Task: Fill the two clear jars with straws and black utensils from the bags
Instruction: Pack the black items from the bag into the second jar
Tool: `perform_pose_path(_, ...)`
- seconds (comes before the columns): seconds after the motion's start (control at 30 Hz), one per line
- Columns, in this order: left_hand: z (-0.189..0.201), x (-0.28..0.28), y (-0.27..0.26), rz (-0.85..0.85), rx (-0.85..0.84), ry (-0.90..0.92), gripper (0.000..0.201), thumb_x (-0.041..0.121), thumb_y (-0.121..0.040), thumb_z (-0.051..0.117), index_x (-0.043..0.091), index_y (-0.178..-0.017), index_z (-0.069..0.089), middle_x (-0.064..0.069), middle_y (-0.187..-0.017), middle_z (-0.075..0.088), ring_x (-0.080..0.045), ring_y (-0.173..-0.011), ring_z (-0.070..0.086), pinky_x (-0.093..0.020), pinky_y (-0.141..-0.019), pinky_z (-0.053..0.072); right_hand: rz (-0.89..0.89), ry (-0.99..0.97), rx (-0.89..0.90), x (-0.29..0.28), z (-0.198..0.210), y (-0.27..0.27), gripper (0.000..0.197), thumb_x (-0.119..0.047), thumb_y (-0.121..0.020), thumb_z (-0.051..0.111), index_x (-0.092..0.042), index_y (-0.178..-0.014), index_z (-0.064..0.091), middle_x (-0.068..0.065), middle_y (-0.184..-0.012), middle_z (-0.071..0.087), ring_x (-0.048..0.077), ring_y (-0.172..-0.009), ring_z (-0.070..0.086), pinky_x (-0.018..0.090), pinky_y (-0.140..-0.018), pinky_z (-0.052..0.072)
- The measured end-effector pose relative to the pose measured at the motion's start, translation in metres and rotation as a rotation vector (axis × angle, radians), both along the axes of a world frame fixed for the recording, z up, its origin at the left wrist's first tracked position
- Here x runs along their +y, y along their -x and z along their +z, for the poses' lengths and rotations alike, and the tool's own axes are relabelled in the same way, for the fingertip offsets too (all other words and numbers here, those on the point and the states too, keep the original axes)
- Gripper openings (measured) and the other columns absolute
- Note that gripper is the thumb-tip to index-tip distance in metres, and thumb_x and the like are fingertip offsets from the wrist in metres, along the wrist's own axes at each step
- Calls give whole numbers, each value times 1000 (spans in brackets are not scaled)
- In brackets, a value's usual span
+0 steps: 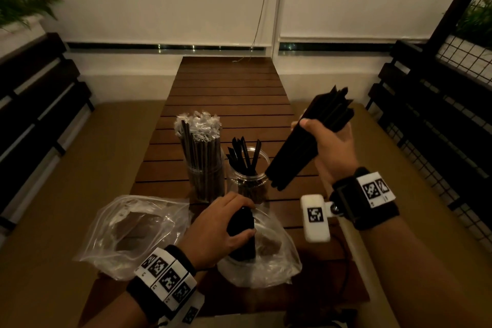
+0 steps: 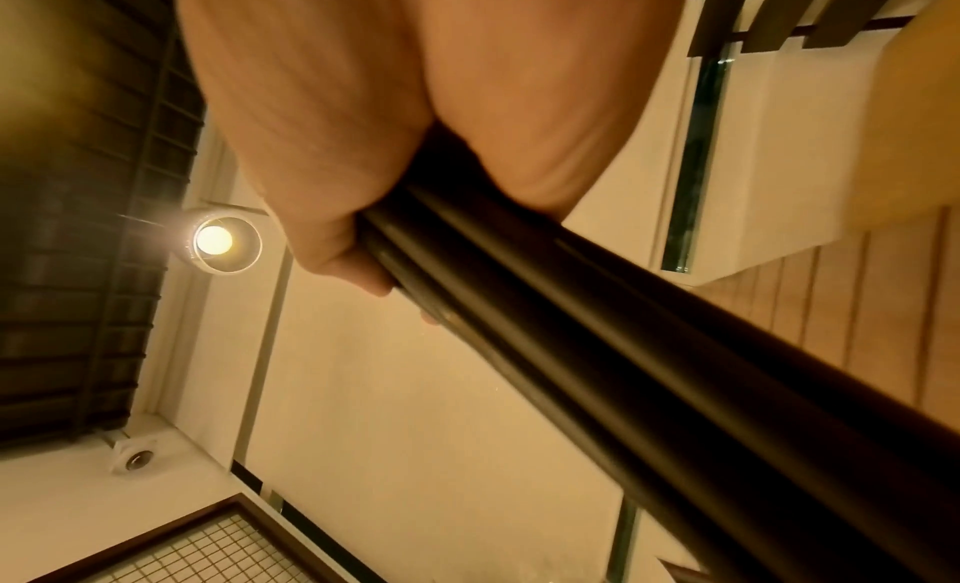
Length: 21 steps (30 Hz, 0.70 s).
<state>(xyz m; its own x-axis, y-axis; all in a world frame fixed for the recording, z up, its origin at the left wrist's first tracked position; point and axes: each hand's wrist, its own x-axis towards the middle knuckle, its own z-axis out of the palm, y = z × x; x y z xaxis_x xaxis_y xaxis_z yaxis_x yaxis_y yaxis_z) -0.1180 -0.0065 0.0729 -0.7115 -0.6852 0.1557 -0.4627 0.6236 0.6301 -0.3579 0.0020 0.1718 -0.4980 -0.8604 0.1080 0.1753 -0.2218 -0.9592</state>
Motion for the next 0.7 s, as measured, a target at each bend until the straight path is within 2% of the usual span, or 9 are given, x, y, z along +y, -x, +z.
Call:
perform_pose_path(0.03, 0, 0, 0, 2, -2, 0, 46, 56, -76, 57, 42, -118, 46, 27, -114, 44, 2, -106, 47, -25, -88, 52, -9, 15, -3, -8, 5, 1, 27, -2, -89, 67, -12, -113, 59, -2, -92, 74, 24, -97, 72, 48, -96, 55)
perform_pose_path(0.1, 0, 1, 0, 2, -3, 4, 46, 55, -77, 58, 42, -119, 46, 28, -115, 44, 5, -107, 45, -23, -90, 51, -35, 23, 2, -27, 6, 0, 44, -9, -84, 74, -7, -124, 56, 10, -107, 71, 30, -105, 70, 49, -98, 54)
perform_pose_path(0.2, -1, 3, -1, -1, -4, 7, 43, 54, -78, 60, 46, -117, 44, 32, -114, 42, 10, -108, 43, -20, -89, 49, -43, -9, -6, -54, -4, -8, 71, -28, -63, 85, -10, -125, 55, 12, -113, 72, 27, -103, 72, 44, -93, 58)
perform_pose_path(0.23, -1, 4, -1, -1, -3, 11, 42, 54, -79, 61, 47, -117, 43, 33, -113, 41, 10, -108, 42, -19, -88, 48, -36, -25, 6, -62, -10, -9, 71, -30, -61, 86, -13, -123, 56, 10, -112, 72, 26, -102, 72, 43, -91, 58)
perform_pose_path(0.3, -1, 4, -1, 3, -3, 25, 41, 52, -79, 62, 48, -116, 43, 35, -112, 40, 11, -108, 42, -16, -88, 45, -26, -71, 59, -76, -25, -12, 56, -25, -70, 86, -18, -117, 57, 7, -111, 71, 23, -101, 71, 40, -89, 60)
perform_pose_path(0.37, 0, 4, 0, 7, -2, 31, 41, 52, -79, 62, 49, -115, 43, 36, -110, 40, 12, -108, 41, -15, -88, 43, -17, -106, 128, -86, -40, -13, 49, -20, -79, 83, -13, -120, 58, 7, -110, 71, 19, -98, 71, 35, -85, 62)
perform_pose_path(0.43, 0, 4, 0, 10, -6, 28, 41, 50, -80, 63, 48, -115, 43, 36, -109, 40, 11, -108, 42, -14, -87, 43, 0, -140, 180, -92, -52, -15, 52, -20, -81, 82, -6, -125, 58, 8, -110, 72, 18, -97, 72, 31, -82, 62)
perform_pose_path(0.57, 0, 3, 1, 13, -16, 34, 40, 52, -80, 62, 48, -115, 43, 34, -111, 40, 9, -107, 43, -13, -86, 41, 39, -163, 281, -94, -68, -16, 34, -15, -86, 77, -3, -115, 64, 7, -102, 74, 16, -92, 73, 22, -73, 60)
perform_pose_path(0.7, 0, 3, 1, 2, -21, 27, 40, 53, -79, 59, 48, -115, 42, 38, -109, 39, 10, -108, 42, -13, -87, 42, 67, -168, 339, -95, -73, -18, 26, -14, -86, 76, -3, -108, 66, 4, -94, 74, 12, -85, 74, 25, -74, 60)
